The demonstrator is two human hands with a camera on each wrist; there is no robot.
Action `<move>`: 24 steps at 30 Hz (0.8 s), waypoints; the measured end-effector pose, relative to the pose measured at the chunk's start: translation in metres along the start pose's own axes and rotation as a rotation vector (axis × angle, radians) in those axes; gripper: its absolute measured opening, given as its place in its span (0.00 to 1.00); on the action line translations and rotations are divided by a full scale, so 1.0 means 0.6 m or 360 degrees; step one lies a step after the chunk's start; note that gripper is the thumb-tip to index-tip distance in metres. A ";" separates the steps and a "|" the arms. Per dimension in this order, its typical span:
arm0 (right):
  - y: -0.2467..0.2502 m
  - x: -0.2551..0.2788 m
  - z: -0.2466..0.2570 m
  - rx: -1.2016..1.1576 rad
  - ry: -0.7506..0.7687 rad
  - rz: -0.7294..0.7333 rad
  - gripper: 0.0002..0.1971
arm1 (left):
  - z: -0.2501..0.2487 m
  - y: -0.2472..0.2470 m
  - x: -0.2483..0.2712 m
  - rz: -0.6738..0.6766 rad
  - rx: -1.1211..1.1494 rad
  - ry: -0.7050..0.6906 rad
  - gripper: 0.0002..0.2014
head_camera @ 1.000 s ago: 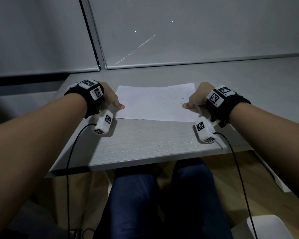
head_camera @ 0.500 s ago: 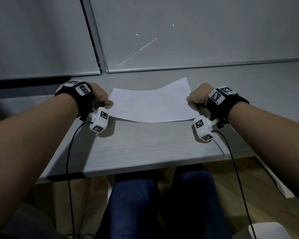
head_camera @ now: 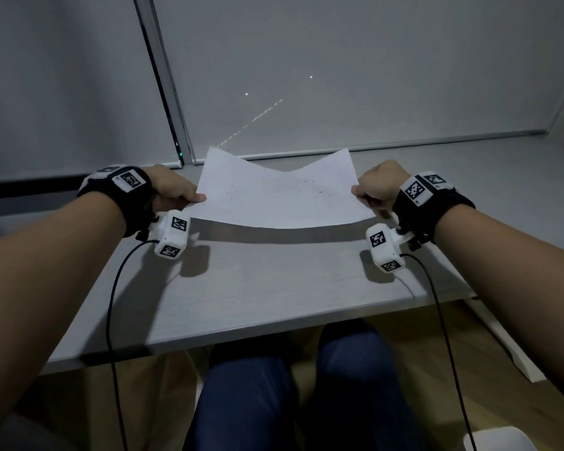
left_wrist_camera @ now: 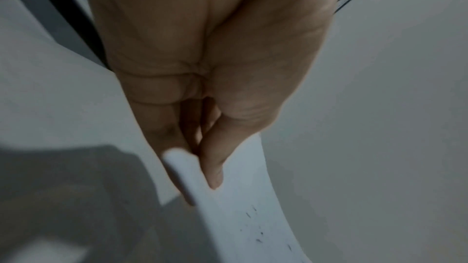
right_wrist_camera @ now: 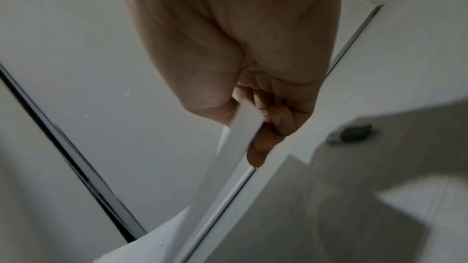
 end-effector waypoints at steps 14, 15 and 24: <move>0.259 0.305 -0.238 -0.0287 -0.0285 -0.0562 0.12 | -0.239 -0.314 -0.003 0.0417 0.0077 -0.0461 0.17; 0.278 0.340 -0.267 -0.0271 -0.0338 -0.0616 0.11 | -0.258 -0.364 0.005 0.0516 0.0074 -0.0481 0.12; 0.396 0.705 -0.496 -0.0338 -0.0832 -0.1108 0.15 | -0.393 -0.784 0.110 0.1028 -0.0120 -0.0700 0.14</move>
Point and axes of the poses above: each hand's wrist, its own x-axis away from the middle knuckle, its own y-axis out of the back of the hand, z = x × y, the point moved 6 cm from there along -x, towards the middle knuckle, and after that the axes turned 15 degrees about z, right-handed, at the moved point
